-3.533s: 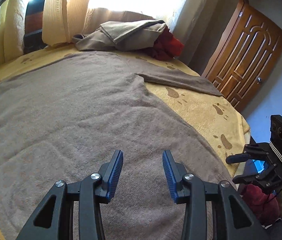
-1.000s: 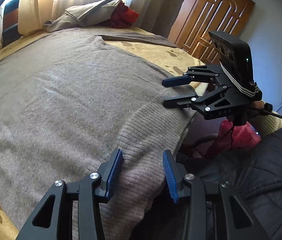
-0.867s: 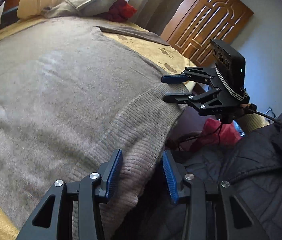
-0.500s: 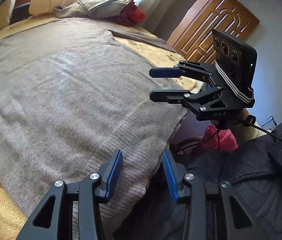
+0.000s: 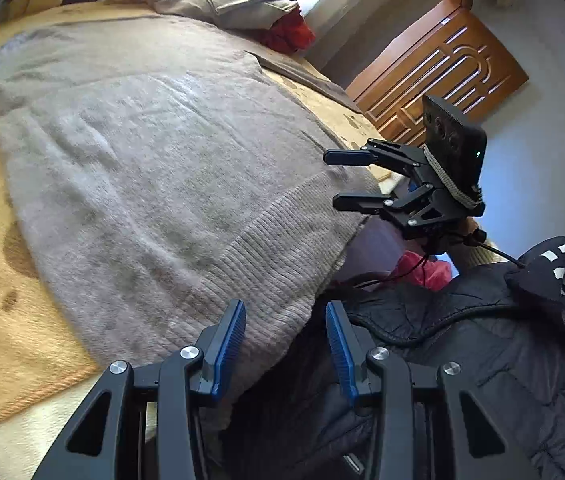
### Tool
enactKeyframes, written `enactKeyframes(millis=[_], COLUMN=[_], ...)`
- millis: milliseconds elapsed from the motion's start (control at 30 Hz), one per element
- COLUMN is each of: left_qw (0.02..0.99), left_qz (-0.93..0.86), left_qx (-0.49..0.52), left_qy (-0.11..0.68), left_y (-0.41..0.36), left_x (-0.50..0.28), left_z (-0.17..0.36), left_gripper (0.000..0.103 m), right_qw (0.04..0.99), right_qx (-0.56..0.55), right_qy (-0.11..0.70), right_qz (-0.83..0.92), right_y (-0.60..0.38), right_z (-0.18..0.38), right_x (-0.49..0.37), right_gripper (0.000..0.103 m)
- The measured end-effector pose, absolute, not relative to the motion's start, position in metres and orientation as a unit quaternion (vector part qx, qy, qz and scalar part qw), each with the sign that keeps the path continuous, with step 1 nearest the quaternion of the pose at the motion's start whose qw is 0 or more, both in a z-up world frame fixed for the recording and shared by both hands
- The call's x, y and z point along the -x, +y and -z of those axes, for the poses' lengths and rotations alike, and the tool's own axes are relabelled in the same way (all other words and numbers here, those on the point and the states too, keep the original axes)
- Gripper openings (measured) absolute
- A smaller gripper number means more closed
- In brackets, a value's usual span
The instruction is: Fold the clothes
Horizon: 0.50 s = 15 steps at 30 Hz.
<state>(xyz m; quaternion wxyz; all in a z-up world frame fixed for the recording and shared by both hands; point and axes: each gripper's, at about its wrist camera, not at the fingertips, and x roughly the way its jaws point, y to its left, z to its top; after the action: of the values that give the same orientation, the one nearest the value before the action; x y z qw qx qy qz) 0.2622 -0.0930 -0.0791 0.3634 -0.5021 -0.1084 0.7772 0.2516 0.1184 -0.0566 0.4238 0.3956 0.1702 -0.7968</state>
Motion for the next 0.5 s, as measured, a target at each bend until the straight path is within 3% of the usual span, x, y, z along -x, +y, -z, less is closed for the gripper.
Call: enactKeyframes(millis=[100, 167, 300, 500], left_qw=[0.335, 0.306, 0.234, 0.200], left_qz=[-0.807, -0.826, -0.859, -0.889], left_qx=[0.480, 0.468, 0.453, 0.398], left_qy=[-0.084, -0.072, -0.058, -0.103], left_y=[-0.109, -0.120, -0.141, -0.155], left_x=[-0.261, -0.255, -0.236, -0.210], left_z=[0.059, 0.048, 0.035, 0.037], left_gripper=[0.043, 0.043, 0.043, 0.043], right_qw=[0.423, 0.421, 0.430, 0.441], right_qx=[-0.372, -0.356, -0.366, -0.391], right_qy=[0.142, 0.124, 0.109, 0.180], right_qz=[0.814, 0.825, 0.818, 0.788], right_y=[0.096, 0.081, 0.029, -0.014], right_z=[0.040, 0.028, 0.028, 0.063], right_x=[-0.238, -0.228, -0.206, -0.222], right_gripper=[0.073, 0.081, 0.082, 0.082])
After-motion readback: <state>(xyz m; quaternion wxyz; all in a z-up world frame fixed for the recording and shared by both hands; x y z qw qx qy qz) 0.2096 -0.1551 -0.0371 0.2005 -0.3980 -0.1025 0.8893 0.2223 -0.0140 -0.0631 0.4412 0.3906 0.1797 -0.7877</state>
